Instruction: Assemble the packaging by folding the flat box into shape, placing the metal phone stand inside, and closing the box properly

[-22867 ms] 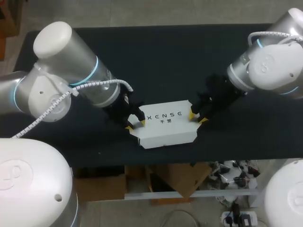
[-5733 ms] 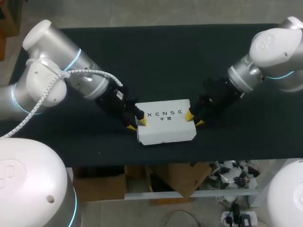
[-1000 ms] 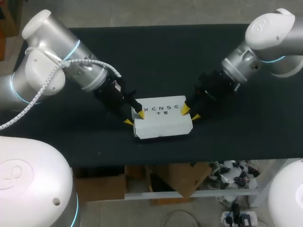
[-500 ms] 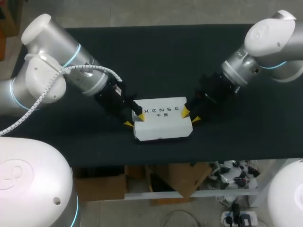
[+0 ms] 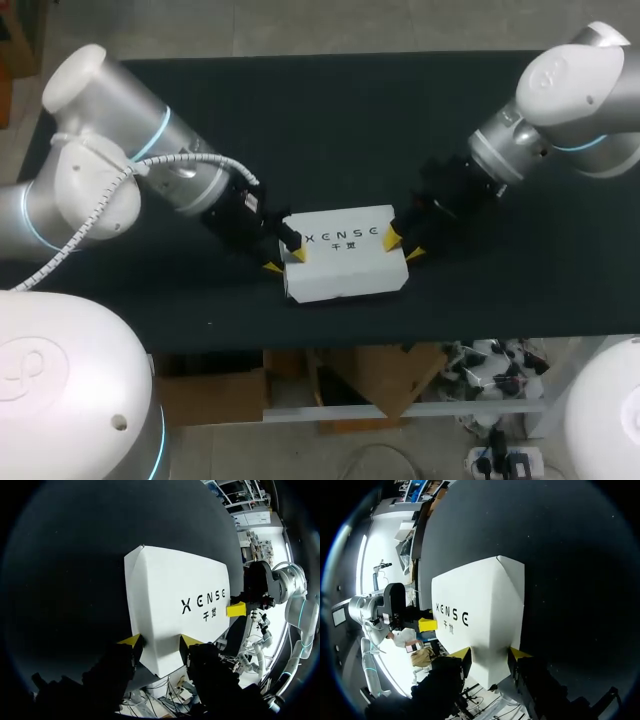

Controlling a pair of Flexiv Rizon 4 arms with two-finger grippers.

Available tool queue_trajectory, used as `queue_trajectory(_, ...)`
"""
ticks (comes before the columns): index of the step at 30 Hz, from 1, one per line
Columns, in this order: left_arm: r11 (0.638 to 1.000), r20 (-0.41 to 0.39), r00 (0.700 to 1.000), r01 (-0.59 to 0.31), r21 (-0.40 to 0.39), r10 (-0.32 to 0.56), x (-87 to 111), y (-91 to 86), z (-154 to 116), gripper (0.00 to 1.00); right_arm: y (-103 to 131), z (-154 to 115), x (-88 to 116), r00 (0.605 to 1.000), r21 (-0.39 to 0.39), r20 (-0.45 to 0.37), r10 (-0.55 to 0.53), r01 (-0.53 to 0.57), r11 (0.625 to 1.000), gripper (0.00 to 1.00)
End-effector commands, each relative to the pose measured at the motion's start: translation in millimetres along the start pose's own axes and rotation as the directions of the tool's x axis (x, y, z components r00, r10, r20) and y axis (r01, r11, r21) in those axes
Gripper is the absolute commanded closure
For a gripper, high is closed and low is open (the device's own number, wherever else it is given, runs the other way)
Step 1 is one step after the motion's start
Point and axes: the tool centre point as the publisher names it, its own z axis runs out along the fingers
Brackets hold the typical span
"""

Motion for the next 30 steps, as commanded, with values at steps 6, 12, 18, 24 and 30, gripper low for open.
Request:
queue_trajectory(6,1.0,0.017,1.0,0.005,0.011,-0.006,6.1,4.3,5.7,0.52,-0.9,3.8,3.4,1.0,-0.008,0.003,-0.003,0.003,1.0,0.52)
queue_trajectory(12,1.0,0.028,1.0,0.01,0.01,-0.01,6.9,4.3,6.0,0.52,-3.0,2.5,2.0,1.0,-0.015,0.006,0.002,-0.002,1.0,0.52)
queue_trajectory(18,1.0,0.036,0.999,0.011,0.012,-0.012,7.2,5.5,5.2,0.51,-3.8,1.2,1.8,1.0,-0.02,0.013,0.006,-0.005,1.0,0.52)
queue_trajectory(24,1.0,0.039,0.999,0.014,0.014,-0.015,6.3,5.6,4.0,0.51,-3.7,1.1,1.7,1.0,-0.021,0.018,0.01,-0.009,1.0,0.52)
queue_trajectory(30,1.0,0.04,0.999,0.018,0.016,-0.018,5.3,5.1,2.7,0.51,-4.4,-0.6,0.6,1.0,-0.026,0.022,0.015,-0.015,1.0,0.52)
